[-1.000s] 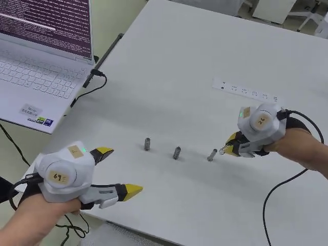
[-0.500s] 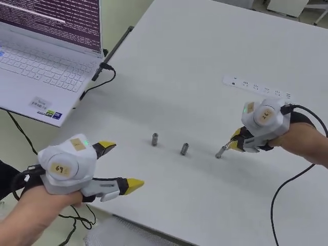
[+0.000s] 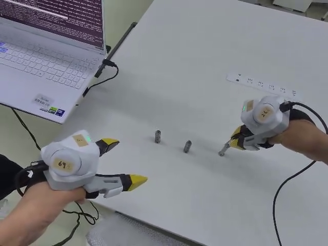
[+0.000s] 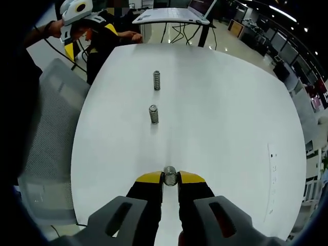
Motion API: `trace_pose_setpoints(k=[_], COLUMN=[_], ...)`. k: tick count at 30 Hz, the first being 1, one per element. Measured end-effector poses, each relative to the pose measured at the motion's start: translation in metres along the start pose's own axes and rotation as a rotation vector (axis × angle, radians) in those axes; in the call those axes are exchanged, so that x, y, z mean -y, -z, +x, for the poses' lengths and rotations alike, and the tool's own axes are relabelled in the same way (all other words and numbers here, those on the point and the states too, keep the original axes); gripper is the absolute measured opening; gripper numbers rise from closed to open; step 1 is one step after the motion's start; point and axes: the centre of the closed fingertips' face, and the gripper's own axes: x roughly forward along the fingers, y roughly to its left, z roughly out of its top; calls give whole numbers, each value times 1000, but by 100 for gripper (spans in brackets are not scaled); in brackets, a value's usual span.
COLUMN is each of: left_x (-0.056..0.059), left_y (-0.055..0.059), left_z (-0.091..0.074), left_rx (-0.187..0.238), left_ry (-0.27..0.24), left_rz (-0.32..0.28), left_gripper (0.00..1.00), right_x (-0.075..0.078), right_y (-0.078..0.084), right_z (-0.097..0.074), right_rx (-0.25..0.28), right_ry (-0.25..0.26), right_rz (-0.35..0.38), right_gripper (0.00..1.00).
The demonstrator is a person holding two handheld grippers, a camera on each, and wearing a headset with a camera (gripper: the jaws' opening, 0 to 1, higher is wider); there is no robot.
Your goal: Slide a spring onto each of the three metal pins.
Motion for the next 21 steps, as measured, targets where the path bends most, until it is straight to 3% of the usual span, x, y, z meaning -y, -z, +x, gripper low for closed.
trace_pose_setpoints(k=[21], left_x=[-3], left_y=[5], left_z=[-2], left_rx=[-19], left_ry=[-12], left_rz=[-10], left_gripper=[65], right_x=[-1], right_y=[7], right_z=[32], right_rx=[-32], right_ry=[-40], right_rz=[-31], right_gripper=[8])
